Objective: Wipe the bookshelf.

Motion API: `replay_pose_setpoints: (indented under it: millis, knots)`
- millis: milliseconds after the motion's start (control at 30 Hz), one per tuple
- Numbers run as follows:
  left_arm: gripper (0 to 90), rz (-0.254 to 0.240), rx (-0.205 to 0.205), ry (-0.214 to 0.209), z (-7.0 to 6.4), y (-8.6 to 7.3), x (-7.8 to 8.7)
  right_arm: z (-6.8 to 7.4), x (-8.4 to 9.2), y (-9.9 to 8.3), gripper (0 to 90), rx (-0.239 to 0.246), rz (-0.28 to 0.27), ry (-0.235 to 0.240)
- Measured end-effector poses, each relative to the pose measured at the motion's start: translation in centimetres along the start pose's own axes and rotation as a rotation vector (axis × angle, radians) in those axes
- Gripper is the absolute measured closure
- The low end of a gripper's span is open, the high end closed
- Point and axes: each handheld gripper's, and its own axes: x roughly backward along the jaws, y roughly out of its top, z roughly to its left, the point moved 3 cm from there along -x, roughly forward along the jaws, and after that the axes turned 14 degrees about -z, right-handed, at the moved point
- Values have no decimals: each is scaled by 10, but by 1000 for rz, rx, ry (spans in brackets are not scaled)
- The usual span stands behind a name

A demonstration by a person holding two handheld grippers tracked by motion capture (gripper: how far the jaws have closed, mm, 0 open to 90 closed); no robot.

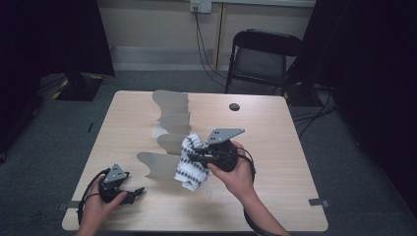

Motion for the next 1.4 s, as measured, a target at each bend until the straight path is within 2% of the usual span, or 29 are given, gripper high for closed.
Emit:
replay_pose_setpoints:
  millis: [67, 133, 333, 433, 567, 767, 900, 1167, 1300, 1400]
  knots:
    - [149, 0, 0, 0, 0, 0, 0, 1, -1, 4, 767, -1, -9, 7]
    - [149, 0, 0, 0, 0, 0, 0, 1, -6, -1, 766, 21, 22, -5]
    - [149, 0, 0, -1, 0, 0, 0, -12, -14, -35, 766, -16, 90, -33]
    - [149, 1, 0, 0, 0, 0, 0, -16, -19, -52, 765, -29, 116, -28]
    - [149, 0, 0, 0, 0, 0, 0, -18, -33, -76, 766, -29, 185, -36]
    - [149, 0, 1, -1, 0, 0, 0, -25, -49, -109, 765, -73, 224, -43]
    - [149, 0, 0, 0, 0, 0, 0, -30, -54, -121, 764, -74, 242, -57]
    - [149, 2, -2, -1, 0, 0, 0, -36, -55, -128, 763, -90, 251, -69]
    - [149, 0, 0, 0, 0, 0, 0, -41, -50, -121, 763, -95, 235, -78]
    - [149, 0, 1, 0, 0, 0, 0, -45, -46, -108, 763, -85, 214, -79]
